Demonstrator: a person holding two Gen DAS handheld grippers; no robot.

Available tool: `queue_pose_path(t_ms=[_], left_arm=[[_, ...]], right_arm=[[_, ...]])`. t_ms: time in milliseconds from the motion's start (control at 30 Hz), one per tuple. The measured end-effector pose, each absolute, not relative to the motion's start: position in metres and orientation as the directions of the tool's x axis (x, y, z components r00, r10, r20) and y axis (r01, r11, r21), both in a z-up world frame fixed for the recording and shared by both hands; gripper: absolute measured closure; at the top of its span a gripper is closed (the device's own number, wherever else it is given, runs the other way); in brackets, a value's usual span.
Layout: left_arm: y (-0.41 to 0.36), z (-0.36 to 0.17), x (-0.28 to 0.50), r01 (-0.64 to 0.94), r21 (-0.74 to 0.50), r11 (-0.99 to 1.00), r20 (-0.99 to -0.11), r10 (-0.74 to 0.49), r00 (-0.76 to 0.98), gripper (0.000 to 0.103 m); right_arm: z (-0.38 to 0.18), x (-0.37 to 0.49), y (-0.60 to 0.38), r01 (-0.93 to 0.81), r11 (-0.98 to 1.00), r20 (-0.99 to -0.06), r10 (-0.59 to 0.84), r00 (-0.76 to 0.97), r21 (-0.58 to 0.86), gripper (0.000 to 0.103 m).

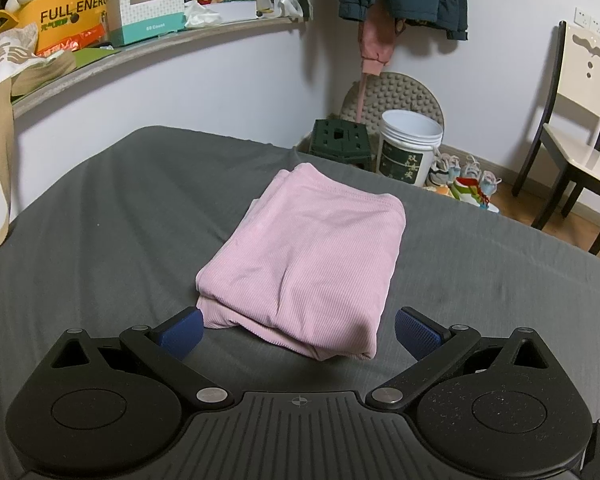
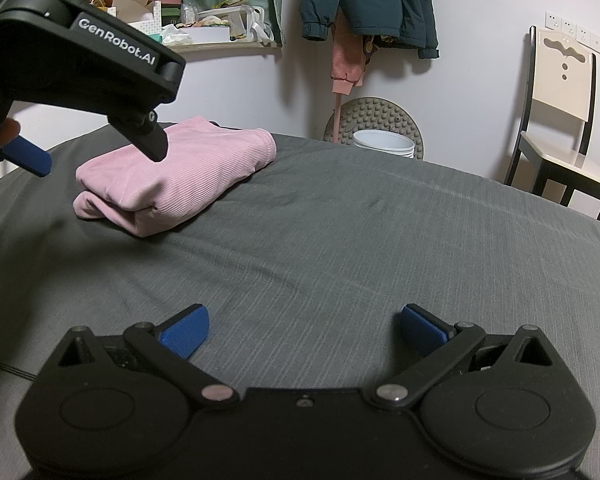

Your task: Fold clothes

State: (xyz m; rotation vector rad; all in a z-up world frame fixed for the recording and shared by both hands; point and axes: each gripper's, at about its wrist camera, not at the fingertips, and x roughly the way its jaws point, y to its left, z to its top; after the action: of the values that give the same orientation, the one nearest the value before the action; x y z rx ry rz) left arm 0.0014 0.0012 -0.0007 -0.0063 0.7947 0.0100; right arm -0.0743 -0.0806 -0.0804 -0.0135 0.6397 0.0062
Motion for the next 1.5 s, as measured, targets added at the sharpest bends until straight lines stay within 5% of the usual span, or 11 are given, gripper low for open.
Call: queue_pose_path(t_ms=[967, 1233, 1500], left_arm=[[-0.002, 0.004, 0.0, 0.012, -0.027, 1.0, -0.676, -0.028, 0.737, 0.001], [-0.004, 0.046, -0.029, 0.01, -0.007, 1.0, -0.548, -0.013, 0.837, 0.001], [0.026, 0.146, -0.143, 0.167, -0.108, 0.98, -0.311, -0.193, 0.931, 0.001]], right_arm=[[-0.076, -0.082, -0.081, 0.018, 0.999, -0.602, -0.04, 0.797, -0.042, 0.0], [-0.062, -0.087, -0.084, 0.064, 0.998, -0.626, -0.043, 0.779, 0.011, 0.0], [0.027, -0.164, -0.079, 0.019, 1.0, -0.414, -0.027, 0.91, -0.023, 0.0]])
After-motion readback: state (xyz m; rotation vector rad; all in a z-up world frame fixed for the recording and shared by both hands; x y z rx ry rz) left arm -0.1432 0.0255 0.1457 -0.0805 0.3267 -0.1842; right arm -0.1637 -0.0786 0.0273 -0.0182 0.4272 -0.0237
